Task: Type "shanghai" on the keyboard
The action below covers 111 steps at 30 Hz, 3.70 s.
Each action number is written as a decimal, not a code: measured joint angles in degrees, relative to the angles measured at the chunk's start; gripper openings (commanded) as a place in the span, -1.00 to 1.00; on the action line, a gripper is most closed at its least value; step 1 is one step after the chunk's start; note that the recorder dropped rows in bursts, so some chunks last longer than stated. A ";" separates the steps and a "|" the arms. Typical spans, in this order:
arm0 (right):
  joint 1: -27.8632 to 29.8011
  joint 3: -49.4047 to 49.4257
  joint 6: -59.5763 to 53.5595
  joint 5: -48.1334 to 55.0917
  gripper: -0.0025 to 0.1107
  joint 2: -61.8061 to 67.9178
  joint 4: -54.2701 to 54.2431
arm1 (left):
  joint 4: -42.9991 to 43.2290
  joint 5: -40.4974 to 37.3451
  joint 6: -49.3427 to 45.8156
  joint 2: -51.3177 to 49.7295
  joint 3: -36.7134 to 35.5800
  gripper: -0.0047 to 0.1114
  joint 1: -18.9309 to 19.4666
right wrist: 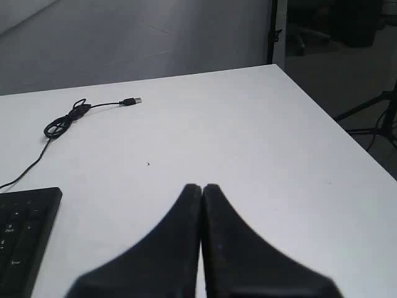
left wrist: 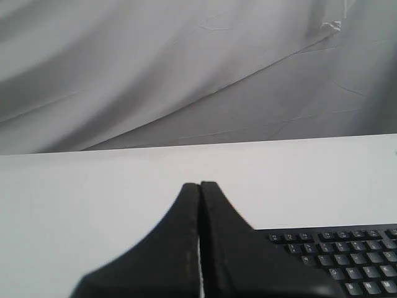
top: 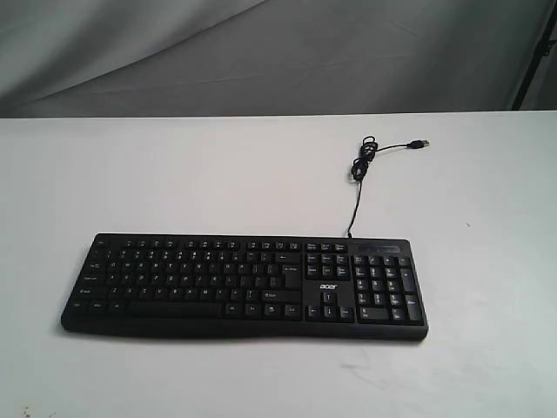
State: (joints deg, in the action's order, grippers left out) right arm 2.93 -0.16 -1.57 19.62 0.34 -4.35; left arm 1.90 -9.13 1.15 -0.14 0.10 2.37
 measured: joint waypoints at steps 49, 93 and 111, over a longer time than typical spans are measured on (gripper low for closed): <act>0.00 -8.81 33.73 -47.77 -0.96 9.12 11.45 | 0.00 0.00 0.00 0.00 0.00 -0.92 0.00; -43.18 -93.60 -58.43 24.08 -0.96 114.86 -34.34 | 0.00 0.00 0.00 0.00 0.00 -0.92 0.00; -55.59 -118.21 -49.12 28.21 -0.96 140.11 -26.56 | 0.00 0.00 0.00 0.00 0.00 -0.92 0.00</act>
State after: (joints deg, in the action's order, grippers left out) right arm -52.66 -118.37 -50.68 47.83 140.45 -30.91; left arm 1.90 -9.13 1.15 -0.14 0.10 2.37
